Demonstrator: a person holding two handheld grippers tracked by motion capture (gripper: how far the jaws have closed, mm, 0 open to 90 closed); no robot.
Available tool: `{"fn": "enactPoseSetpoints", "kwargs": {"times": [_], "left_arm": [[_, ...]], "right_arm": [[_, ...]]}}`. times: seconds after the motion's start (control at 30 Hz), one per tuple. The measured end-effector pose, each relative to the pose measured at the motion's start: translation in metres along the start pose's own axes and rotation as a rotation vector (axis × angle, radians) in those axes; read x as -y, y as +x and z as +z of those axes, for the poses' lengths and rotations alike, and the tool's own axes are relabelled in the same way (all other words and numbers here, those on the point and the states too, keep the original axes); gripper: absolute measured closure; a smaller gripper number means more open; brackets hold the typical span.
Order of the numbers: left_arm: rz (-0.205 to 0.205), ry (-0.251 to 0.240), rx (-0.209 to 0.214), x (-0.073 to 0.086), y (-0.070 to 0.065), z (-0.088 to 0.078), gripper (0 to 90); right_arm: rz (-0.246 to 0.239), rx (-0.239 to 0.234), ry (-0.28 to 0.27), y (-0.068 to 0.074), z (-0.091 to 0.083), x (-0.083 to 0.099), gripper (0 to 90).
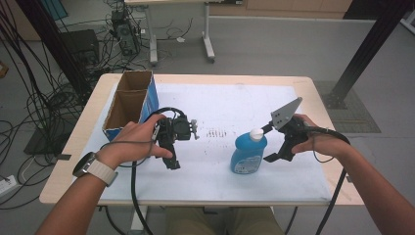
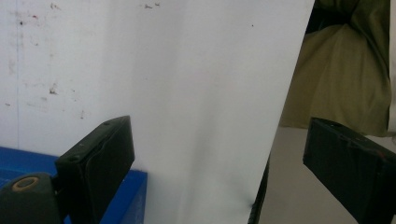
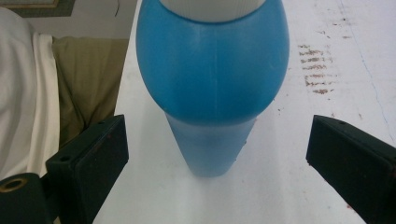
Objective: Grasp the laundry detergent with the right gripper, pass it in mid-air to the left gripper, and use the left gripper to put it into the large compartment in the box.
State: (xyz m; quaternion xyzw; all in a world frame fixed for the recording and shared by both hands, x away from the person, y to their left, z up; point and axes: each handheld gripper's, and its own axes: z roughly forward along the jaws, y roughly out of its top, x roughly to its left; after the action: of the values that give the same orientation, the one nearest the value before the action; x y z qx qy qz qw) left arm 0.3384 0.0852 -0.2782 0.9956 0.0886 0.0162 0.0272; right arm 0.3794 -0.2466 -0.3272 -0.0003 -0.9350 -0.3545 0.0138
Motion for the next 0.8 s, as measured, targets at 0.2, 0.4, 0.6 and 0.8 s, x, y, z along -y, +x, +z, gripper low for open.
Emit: {"fn": "enactPoseSetpoints", "kwargs": {"times": [0.2, 0.4, 0.6, 0.8], "left_arm": [[-0.002, 0.001, 0.000, 0.0002, 0.0000, -0.0003, 9.2], [-0.003, 0.000, -0.002, 0.0006, -0.0003, -0.0006, 9.2], [-0.003, 0.001, -0.002, 0.0008, -0.0002, -0.0006, 9.2], [-0.003, 0.000, -0.003, 0.0007, 0.0001, -0.0004, 9.2]], "right_arm": [[0.004, 0.002, -0.002, 0.0001, -0.0006, 0.0001, 5.6], [0.007, 0.001, -0.004, 0.0004, -0.0010, 0.0006, 5.8], [0.004, 0.001, -0.001, 0.0008, -0.0007, 0.0006, 6.0], [0.002, 0.001, -0.002, 0.0006, -0.0006, 0.0004, 6.1]]}}
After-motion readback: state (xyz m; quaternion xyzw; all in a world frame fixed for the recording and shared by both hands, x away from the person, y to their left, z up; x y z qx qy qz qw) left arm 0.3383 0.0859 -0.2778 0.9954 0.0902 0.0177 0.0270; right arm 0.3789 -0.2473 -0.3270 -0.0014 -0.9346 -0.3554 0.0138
